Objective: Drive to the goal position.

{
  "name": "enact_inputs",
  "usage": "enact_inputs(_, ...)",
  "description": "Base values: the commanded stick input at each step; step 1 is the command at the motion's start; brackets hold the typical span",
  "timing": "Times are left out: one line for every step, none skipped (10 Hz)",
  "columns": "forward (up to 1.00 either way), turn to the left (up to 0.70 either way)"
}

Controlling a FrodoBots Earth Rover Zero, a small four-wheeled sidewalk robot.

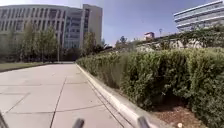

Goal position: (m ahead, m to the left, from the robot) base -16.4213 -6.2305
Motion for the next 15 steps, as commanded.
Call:
enact_inputs(0.04,0.00)
enact_inputs(0.04,0.00)
enact_inputs(0.04,0.00)
enact_inputs(0.04,0.00)
enact_inputs(0.04,0.00)
enact_inputs(0.04,0.00)
enact_inputs(0.04,0.00)
enact_inputs(0.04,0.00)
enact_inputs(0.04,0.00)
enact_inputs(0.07,0.00)
enact_inputs(0.36,0.00)
enact_inputs(0.70,0.00)
enact_inputs(0.70,0.00)
enact_inputs(0.70,0.04)
enact_inputs(0.70,0.20)
